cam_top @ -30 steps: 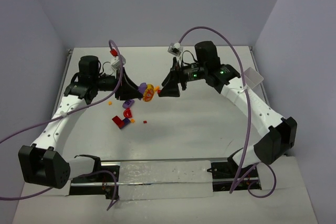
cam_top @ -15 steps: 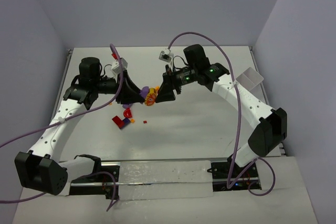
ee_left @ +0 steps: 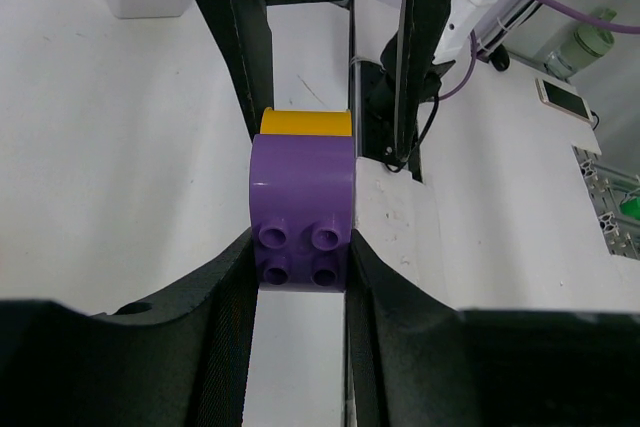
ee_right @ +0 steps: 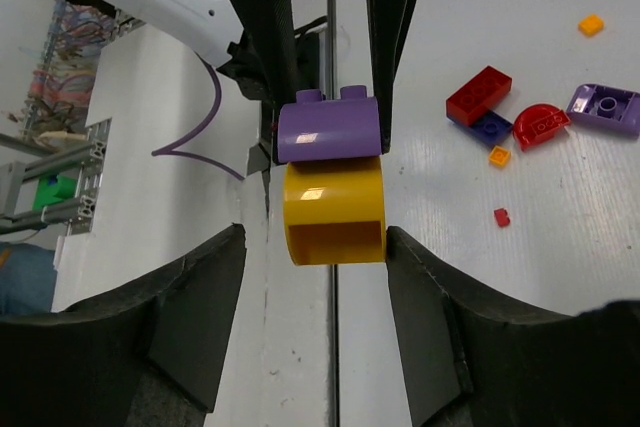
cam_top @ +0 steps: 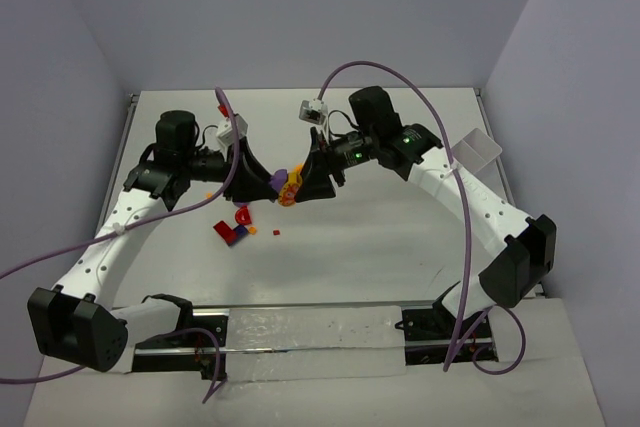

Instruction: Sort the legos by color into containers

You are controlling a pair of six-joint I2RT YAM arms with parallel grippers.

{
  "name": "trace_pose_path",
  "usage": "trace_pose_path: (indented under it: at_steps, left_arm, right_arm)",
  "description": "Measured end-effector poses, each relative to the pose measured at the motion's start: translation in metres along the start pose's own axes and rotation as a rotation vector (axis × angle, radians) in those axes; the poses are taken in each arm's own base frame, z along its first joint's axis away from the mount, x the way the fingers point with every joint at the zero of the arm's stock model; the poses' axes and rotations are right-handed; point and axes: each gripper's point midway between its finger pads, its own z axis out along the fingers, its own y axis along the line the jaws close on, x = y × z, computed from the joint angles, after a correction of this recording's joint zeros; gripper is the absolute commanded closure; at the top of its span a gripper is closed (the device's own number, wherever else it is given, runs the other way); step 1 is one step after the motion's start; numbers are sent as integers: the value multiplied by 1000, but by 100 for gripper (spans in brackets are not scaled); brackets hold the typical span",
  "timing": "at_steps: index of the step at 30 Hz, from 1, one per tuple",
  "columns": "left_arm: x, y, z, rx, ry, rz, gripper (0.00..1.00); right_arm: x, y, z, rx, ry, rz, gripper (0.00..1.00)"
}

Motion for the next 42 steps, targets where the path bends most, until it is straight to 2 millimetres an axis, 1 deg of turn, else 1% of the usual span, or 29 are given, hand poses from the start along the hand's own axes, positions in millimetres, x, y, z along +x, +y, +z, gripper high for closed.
trace_pose_path:
  at_steps: [4, 6, 8, 14, 15, 17, 21, 23, 24, 25, 26, 27, 28, 30, 31, 37, 40, 42]
  left_arm:
    - [2, -2, 1, 10, 7, -3, 100]
    - [3, -3, 1, 15, 9, -4, 100]
    - [4, -5, 2, 24, 11, -5, 100]
    - [5, -8, 3, 38, 14, -9, 100]
    - [5, -8, 3, 38, 14, -9, 100]
    - [5, -9, 3, 41, 15, -10, 100]
    - [7, -10, 4, 46, 18, -19, 100]
    - [7, -10, 4, 46, 19, -22, 100]
    - [8, -10, 4, 46, 20, -24, 98]
    - [8, -10, 4, 46, 20, -25, 92]
    - [8, -10, 4, 46, 21, -27, 86]
    - [8, -10, 4, 46, 21, -28, 75]
    - [8, -10, 4, 45, 22, -29, 67]
    - [9, -10, 4, 45, 23, -32, 57]
    - [9, -10, 4, 45, 23, -34, 55]
    - [10, -9, 4, 46, 27, -39, 46]
    - [10, -9, 5, 52, 28, -42, 46]
    - [10, -10, 5, 55, 30, -45, 49]
  right_arm:
    - [-2, 1, 0, -1, -1, -3, 37]
    - [-5, 2, -1, -1, -4, -11, 45]
    - [-6, 2, -1, 1, -5, -17, 49]
    - [-5, 2, 1, 7, 3, -22, 49]
    - [-5, 2, 2, 9, 6, -25, 50]
    - [-3, 2, 4, 11, 13, -34, 55]
    - [-1, 1, 6, 18, 21, -40, 56]
    - [-2, 1, 6, 22, 26, -41, 65]
    - [-2, 1, 6, 24, 28, -44, 71]
    - [-1, 1, 7, 26, 30, -45, 89]
    - [-1, 1, 7, 27, 32, -45, 98]
    - [-1, 1, 7, 28, 33, -46, 100]
    - [-1, 1, 7, 31, 35, -47, 100]
    - [0, 1, 8, 35, 38, -52, 100]
    - [0, 1, 8, 38, 40, -53, 100]
    - [6, 2, 12, 51, 64, -69, 100]
    - [8, 2, 13, 54, 72, -73, 100]
    - [8, 1, 13, 59, 74, -72, 100]
